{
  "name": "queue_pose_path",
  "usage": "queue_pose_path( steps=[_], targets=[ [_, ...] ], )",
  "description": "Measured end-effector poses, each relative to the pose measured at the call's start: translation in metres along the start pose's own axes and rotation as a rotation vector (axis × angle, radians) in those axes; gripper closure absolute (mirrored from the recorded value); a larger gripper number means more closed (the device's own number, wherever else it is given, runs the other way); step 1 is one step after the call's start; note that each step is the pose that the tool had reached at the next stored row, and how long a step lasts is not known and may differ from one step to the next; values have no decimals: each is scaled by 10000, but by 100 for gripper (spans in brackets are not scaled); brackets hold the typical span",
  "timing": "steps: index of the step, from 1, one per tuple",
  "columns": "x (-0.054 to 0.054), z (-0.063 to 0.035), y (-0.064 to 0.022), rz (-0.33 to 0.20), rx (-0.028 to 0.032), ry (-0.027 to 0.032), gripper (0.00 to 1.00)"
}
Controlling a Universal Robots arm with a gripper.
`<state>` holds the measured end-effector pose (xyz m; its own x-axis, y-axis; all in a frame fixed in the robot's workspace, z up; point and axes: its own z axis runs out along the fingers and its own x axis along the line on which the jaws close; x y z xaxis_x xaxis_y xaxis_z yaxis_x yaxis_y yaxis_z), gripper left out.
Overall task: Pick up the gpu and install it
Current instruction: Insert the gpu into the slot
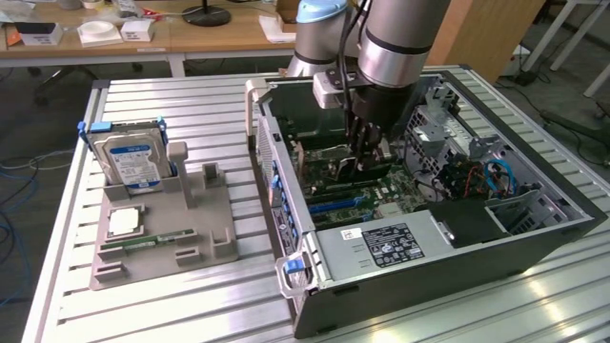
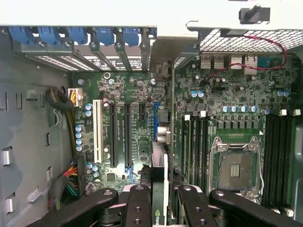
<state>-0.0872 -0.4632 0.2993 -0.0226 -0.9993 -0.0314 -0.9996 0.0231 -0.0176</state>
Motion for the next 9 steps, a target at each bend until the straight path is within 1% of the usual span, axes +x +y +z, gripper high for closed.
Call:
queue_pose_path(
  steps=[5, 9],
  targets=[
    [22, 25, 0, 1, 2, -2, 73],
    [24, 65, 18, -1, 1, 0, 73]
  ],
)
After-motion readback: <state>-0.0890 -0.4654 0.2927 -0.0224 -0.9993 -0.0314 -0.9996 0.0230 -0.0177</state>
